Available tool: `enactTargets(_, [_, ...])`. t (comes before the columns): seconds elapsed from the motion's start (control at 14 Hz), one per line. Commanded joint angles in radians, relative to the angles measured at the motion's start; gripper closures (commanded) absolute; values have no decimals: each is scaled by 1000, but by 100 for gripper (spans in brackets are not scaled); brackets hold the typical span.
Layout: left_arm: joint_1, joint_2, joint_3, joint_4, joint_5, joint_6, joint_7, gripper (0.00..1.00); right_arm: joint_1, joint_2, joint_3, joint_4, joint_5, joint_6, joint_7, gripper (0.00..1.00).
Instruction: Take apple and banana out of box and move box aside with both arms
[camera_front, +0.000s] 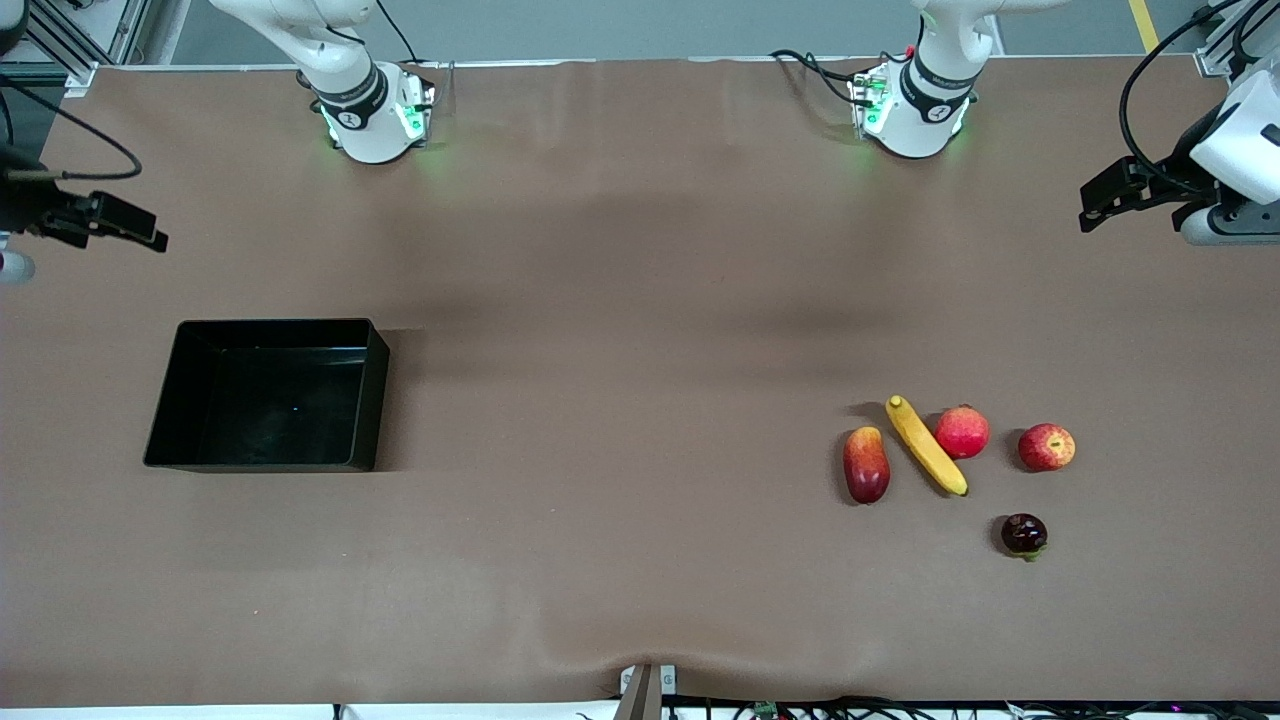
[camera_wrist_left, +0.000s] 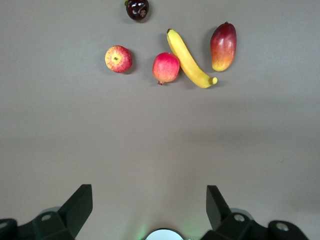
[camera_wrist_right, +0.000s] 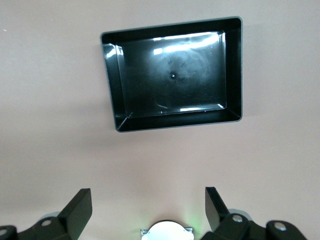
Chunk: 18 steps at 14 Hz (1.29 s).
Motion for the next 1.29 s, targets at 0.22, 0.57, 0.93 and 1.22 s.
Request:
enactTargets(0.22, [7, -6, -1, 33, -3, 5, 4, 0, 109, 1, -114, 66, 11, -44, 11, 0])
enactTargets(0.57, [30, 25, 2, 90, 0, -21, 3, 0, 51, -2, -44, 79, -2, -69, 5, 0])
enactTargets(0.93, [47, 26, 0, 102, 0, -21, 9, 0, 45, 2, -47, 117, -5, -107, -24, 0])
enactTargets(1.22, [46, 26, -1, 101, 0, -21, 9, 0, 52, 1, -50, 119, -5, -113, -26, 0])
